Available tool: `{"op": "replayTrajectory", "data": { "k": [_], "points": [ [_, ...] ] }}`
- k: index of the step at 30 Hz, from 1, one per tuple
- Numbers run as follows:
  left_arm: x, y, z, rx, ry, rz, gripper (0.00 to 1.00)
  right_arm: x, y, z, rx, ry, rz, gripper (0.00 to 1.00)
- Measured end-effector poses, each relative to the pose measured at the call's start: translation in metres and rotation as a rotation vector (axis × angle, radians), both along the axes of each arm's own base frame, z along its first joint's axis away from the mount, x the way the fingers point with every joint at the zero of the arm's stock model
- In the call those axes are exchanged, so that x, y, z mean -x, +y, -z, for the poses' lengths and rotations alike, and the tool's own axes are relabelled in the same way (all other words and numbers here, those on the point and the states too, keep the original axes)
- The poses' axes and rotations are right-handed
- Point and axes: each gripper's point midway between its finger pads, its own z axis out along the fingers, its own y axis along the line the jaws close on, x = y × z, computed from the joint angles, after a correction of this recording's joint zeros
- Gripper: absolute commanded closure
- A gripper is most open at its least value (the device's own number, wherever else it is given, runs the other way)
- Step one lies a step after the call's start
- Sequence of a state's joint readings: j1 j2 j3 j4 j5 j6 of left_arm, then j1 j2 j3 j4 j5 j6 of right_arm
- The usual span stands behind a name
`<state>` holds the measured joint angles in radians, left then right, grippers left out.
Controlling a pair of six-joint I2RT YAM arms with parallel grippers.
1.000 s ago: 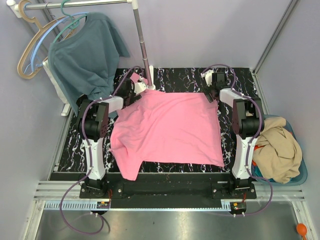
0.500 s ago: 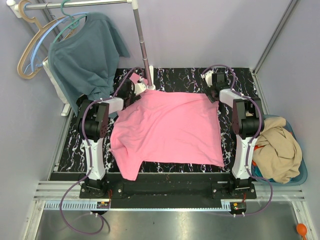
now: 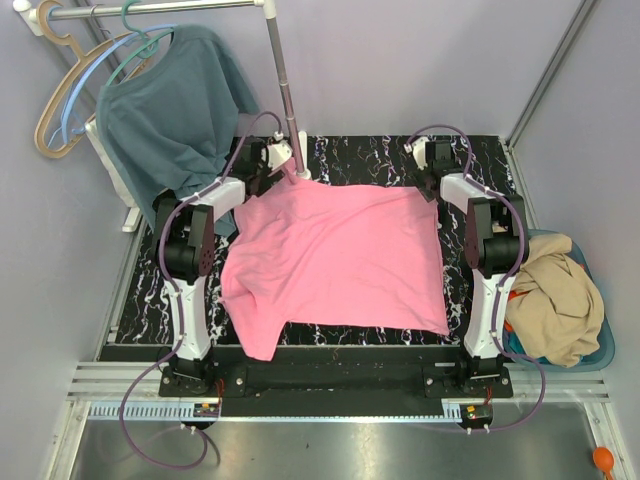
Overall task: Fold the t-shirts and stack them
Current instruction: Flatten the tshirt out
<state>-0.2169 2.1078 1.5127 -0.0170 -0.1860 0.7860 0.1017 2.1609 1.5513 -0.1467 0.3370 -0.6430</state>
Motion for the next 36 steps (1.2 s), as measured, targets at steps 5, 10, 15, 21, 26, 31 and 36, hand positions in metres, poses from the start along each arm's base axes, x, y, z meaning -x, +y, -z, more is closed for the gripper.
{"op": "replayTrajectory", "data": {
  "k": [5,10,15,21,26,31,36],
  "points": [
    [-0.02,-0.008,-0.037,0.046,-0.079,0.002,0.01,-0.003,-0.001,-0.006,0.004,-0.011,0.005,0.14],
    [-0.038,-0.013,-0.046,0.064,-0.114,0.005,0.01,-0.004,-0.002,-0.009,0.006,-0.007,0.008,0.13],
    [-0.039,-0.014,-0.013,0.056,-0.055,0.007,0.01,-0.005,0.004,-0.013,-0.022,0.0,0.001,0.12],
    [-0.027,-0.014,0.012,0.039,0.005,0.015,0.01,-0.006,0.013,-0.015,-0.06,0.007,-0.016,0.12],
    [-0.013,-0.012,0.035,0.015,0.06,0.025,0.01,-0.003,0.02,-0.008,-0.075,0.03,-0.026,0.12],
    [-0.011,-0.013,0.041,0.002,0.048,0.038,0.01,-0.004,0.023,0.01,-0.077,0.06,-0.029,0.12],
    [-0.011,-0.015,0.04,-0.021,0.021,0.055,0.01,-0.007,0.026,0.015,-0.077,0.062,-0.032,0.12]
  ]
}}
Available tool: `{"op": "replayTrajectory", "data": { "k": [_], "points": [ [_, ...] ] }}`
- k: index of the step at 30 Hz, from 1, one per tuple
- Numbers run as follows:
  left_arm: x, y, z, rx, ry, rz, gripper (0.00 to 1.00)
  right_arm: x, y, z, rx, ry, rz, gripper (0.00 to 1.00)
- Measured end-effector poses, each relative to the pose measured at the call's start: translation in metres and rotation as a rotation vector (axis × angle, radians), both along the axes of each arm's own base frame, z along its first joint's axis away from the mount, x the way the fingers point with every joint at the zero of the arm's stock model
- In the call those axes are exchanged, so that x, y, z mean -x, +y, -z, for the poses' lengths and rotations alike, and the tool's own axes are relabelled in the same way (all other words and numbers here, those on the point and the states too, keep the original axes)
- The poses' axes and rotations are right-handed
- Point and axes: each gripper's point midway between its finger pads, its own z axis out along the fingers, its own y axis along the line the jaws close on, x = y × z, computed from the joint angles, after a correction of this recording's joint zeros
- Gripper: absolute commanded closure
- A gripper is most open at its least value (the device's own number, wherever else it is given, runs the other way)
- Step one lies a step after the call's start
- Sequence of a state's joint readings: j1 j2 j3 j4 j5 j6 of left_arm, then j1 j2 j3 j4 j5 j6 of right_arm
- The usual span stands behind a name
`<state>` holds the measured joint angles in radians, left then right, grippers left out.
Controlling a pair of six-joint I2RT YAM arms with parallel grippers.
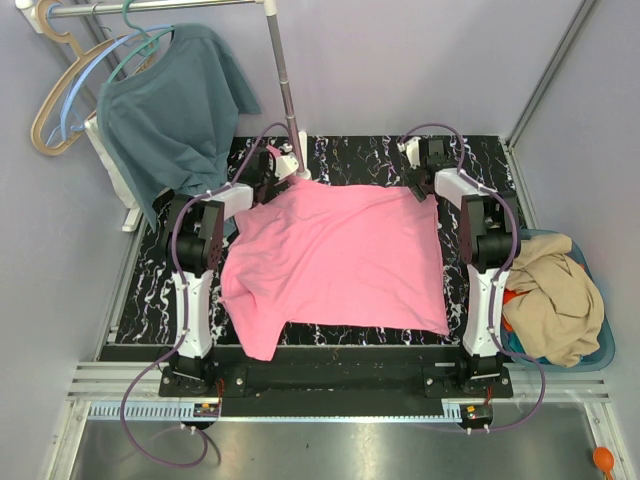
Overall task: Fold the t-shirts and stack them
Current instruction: Flatten the tshirt out
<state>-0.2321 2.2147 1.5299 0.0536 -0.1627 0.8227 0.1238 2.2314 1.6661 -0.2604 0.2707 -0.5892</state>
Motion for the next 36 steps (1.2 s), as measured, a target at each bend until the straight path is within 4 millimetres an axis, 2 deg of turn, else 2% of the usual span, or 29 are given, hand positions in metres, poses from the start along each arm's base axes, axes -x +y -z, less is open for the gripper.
{"op": "replayTrajectory", "data": {
  "k": [8,21,28,36],
  "points": [
    [-0.004,0.001,-0.002,-0.05,-0.01,0.02,0.01,-0.018,0.0,0.0,0.026,-0.022,0.004,0.13],
    [-0.044,-0.002,-0.005,-0.135,-0.079,0.052,0.01,-0.052,-0.01,-0.004,0.12,-0.074,0.015,0.13],
    [-0.07,0.003,-0.008,-0.164,-0.142,0.012,0.01,-0.07,-0.014,-0.006,0.162,-0.107,0.017,0.13],
    [-0.071,0.006,-0.007,-0.165,-0.176,-0.006,0.01,-0.071,-0.014,-0.005,0.162,-0.107,0.013,0.13]
  ]
}}
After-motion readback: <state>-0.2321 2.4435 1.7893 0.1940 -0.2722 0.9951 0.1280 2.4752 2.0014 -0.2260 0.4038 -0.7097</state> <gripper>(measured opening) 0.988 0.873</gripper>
